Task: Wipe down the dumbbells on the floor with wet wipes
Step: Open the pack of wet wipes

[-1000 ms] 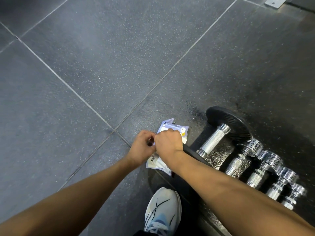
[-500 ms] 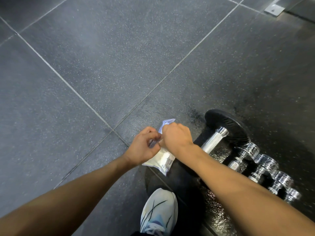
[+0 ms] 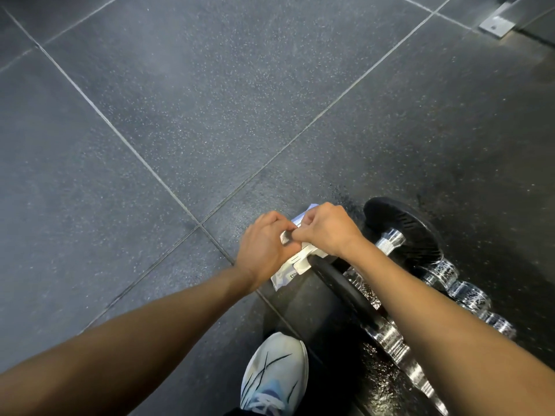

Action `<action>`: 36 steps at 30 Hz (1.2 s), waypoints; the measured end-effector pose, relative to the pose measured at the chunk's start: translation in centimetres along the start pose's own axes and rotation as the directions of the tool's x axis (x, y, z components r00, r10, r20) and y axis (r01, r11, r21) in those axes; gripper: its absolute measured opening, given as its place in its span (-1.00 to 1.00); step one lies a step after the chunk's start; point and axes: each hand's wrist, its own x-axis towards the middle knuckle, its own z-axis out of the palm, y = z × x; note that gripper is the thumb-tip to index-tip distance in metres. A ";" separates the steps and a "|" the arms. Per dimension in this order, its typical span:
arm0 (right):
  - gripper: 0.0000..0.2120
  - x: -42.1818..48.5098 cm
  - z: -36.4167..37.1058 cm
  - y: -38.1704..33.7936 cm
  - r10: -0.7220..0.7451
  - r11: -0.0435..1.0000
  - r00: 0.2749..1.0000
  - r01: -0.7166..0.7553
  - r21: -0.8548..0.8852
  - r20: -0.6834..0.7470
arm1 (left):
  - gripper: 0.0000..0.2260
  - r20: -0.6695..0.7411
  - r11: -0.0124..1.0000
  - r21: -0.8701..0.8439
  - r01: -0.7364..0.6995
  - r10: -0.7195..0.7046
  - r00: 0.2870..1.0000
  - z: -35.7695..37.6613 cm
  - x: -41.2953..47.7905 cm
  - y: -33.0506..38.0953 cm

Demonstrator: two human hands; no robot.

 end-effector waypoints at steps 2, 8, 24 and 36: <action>-0.86 0.3 -0.3 0.4 -0.052 0.998 0.998 0.053 -0.030 0.022 | -0.84 -0.017 0.998 0.047 -0.029 0.030 0.999 0.0 0.4 -0.2; -0.89 0.9 -1.6 1.8 -0.252 0.963 0.968 0.250 -0.099 -0.012 | -0.86 -0.016 0.998 -0.061 0.014 -0.015 1.000 -0.2 0.5 -0.8; -0.74 0.7 -0.5 2.9 -0.291 0.939 0.957 0.284 -0.196 -0.007 | -0.90 -0.013 0.985 -0.171 0.010 -0.013 1.000 -0.2 -0.2 -1.5; -0.86 0.7 1.0 3.0 -0.622 0.705 0.782 0.540 -0.460 -0.037 | -0.81 0.023 0.976 -0.200 0.088 -0.085 0.996 1.4 -1.5 -1.8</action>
